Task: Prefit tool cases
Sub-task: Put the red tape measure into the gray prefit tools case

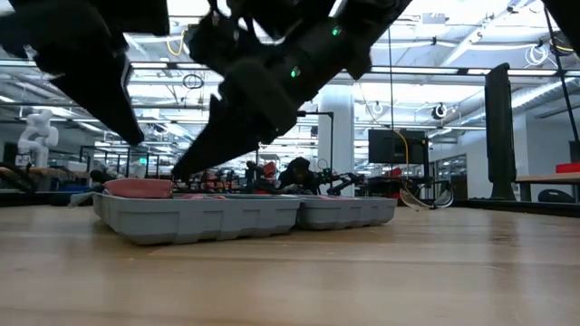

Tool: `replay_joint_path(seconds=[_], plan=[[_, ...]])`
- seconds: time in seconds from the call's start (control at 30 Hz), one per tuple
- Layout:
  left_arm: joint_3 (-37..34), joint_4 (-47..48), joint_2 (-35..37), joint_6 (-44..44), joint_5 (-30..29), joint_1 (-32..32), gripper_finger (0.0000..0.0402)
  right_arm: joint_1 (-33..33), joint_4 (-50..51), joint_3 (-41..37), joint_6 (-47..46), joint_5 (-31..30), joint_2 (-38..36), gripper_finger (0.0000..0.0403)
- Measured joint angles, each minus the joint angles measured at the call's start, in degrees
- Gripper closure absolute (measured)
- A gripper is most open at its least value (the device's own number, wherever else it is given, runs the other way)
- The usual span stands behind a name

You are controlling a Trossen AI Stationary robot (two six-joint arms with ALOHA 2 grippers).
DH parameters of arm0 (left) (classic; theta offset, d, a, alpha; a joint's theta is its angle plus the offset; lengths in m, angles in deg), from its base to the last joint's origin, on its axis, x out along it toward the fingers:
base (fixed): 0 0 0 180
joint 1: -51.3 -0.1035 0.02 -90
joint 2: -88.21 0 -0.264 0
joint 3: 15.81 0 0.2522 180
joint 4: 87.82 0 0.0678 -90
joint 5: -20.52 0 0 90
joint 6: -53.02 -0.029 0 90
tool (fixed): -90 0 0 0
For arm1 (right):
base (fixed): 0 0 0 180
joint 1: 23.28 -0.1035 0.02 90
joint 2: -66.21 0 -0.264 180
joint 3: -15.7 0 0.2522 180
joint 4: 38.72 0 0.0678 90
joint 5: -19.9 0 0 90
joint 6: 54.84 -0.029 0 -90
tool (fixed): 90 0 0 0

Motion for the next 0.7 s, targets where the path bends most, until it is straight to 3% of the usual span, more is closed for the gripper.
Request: replay_joint_path(seconds=[0.2, 0.7], plan=[[-1.65, -0.19, -0.16, -4.27, -0.67, -2.93, 0.0379, -3.28, -3.18, -0.02, 0.83, -1.71, 0.41, 0.0403], [-2.73, -0.24, -0.16, -5.42, -1.93, -3.64, 0.0379, 0.10, -8.06, 0.00, 0.23, 0.98, 3.34, 0.0403]])
